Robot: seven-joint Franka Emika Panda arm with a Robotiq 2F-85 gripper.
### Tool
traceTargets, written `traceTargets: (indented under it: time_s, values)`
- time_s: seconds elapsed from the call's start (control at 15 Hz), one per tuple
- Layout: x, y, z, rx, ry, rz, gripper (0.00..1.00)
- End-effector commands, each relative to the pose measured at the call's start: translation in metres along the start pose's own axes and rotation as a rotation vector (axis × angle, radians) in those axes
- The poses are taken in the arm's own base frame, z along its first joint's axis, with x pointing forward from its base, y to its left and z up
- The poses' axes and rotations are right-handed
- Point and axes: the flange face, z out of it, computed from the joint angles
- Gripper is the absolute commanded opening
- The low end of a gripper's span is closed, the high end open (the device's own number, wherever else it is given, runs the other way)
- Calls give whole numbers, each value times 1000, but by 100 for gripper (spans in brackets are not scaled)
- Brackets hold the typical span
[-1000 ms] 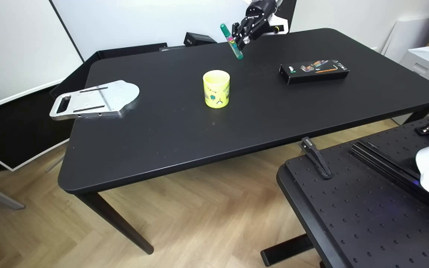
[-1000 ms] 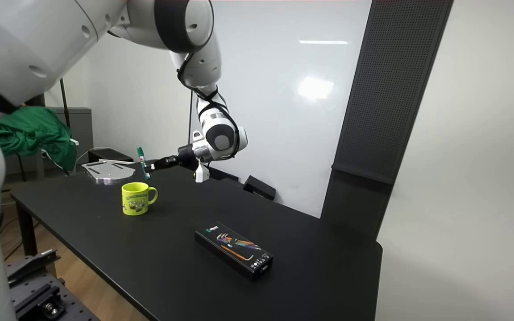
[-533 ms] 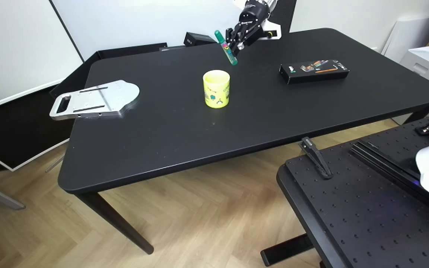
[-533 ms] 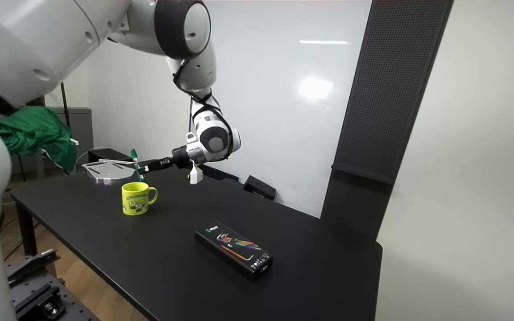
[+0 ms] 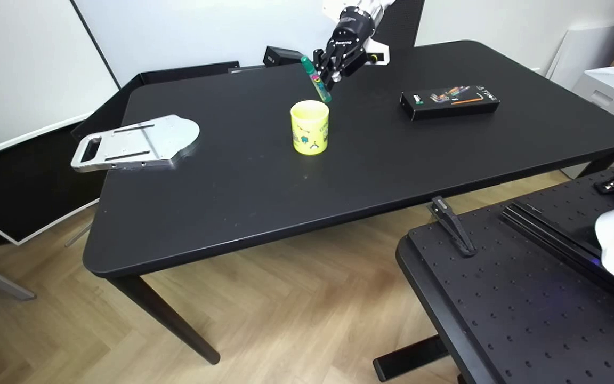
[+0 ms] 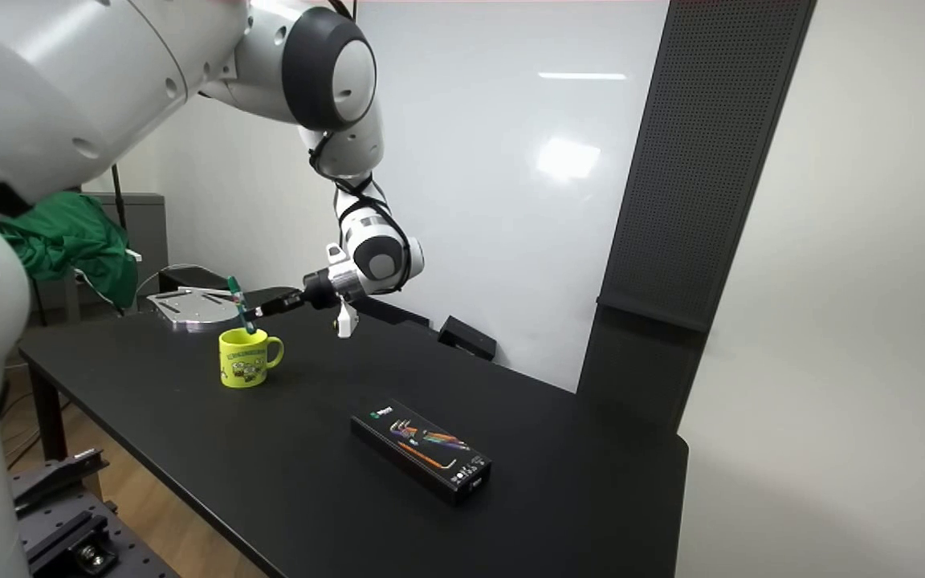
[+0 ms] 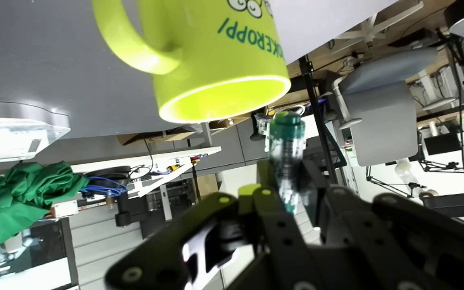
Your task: Put the marker in the green cup
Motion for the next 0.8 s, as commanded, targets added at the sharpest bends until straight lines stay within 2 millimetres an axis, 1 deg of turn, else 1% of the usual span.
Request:
traceTargets:
  time_s: [0.0,0.33,0.4,0.47,0.6,0.73]
  values:
    - [-2,17,0,6,-10,-77,5]
    - [-14,28,19,21,-4,-93,5]
    - [-17,30,22,20,1,-88,29]
    - [-18,31,25,31,0,-88,47]
    - [-16,31,31,52,-21,-93,59]
    - [-5,32,32,69,-51,-109,73]
